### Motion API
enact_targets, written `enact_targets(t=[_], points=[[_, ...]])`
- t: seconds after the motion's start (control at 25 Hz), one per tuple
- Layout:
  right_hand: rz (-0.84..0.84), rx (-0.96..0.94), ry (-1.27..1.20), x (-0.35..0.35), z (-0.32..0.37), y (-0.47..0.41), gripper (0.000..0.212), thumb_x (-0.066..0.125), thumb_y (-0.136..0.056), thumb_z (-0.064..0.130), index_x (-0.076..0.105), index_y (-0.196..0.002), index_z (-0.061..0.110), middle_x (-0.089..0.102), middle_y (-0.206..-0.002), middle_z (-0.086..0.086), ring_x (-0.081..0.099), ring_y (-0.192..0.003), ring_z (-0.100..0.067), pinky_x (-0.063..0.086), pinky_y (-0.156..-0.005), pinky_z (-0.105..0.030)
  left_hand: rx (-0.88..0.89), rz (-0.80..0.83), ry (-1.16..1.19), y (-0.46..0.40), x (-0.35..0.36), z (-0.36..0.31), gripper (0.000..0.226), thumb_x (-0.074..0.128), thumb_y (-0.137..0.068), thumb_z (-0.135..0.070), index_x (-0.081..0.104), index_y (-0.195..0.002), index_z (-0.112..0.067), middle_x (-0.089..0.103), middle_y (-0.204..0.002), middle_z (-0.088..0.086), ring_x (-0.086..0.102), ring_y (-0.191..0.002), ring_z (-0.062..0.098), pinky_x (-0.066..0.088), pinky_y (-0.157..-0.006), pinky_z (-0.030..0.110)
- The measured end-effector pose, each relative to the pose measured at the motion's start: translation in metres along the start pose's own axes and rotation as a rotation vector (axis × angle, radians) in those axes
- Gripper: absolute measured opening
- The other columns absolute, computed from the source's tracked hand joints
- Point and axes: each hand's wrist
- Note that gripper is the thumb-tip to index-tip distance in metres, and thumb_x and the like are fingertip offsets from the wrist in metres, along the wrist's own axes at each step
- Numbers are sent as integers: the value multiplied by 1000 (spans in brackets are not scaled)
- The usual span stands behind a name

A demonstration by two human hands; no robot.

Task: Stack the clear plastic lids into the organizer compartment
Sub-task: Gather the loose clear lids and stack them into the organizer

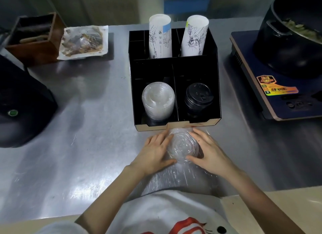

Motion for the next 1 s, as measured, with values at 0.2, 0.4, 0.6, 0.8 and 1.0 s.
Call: enact_targets(t=[0.2, 0.4, 0.6, 0.8, 1.0], points=[[22, 22, 9, 7, -4, 1, 78, 67, -76, 36, 23, -137, 15, 23, -149, -5, 19, -137, -20, 7, -108, -23, -10, -15, 1, -1, 6, 1, 76, 62, -80, -39, 22, -137, -10, 21, -147, 16, 19, -131, 26, 12, -104, 34], [4, 24, -15, 8, -2, 2, 76, 63, -75, 42, 27, -136, 14, 29, -147, -5, 24, -135, -20, 14, -111, -28, -19, -81, 37, -2, 9, 4, 71, 63, -80, -36, 27, -135, -9, 29, -143, 17, 25, -129, 27, 14, -102, 33], [-13, 7, -52, 4, 1, 4, 72, 67, -77, 35, 28, -136, 19, 29, -146, 1, 25, -134, -13, 15, -109, -24, -7, -136, 118, 4, 4, 4, 69, 69, -76, -32, 35, -131, -6, 37, -137, 22, 34, -125, 35, 24, -102, 39], [-9, -5, -134, -7, 11, 6, 68, 66, -76, 37, 30, -133, 28, 27, -136, 20, 28, -127, 0, 20, -103, -19, -10, -188, 193, 14, -8, 4, 68, 61, -72, -47, 42, -126, -10, 44, -130, 19, 41, -119, 32, 28, -98, 37], [-47, -54, -175, -19, 22, 2, 65, 68, -73, 38, 36, -128, 33, 31, -133, 20, 29, -123, 9, 19, -102, -8, 10, -274, 249, 23, -21, 4, 64, 51, -73, -53, 43, -125, -15, 43, -133, 14, 43, -118, 26, 32, -99, 38]])
Point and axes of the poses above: each hand's wrist, its own y-axis away from the middle knuckle, its own x-axis out of the palm, z = x × y
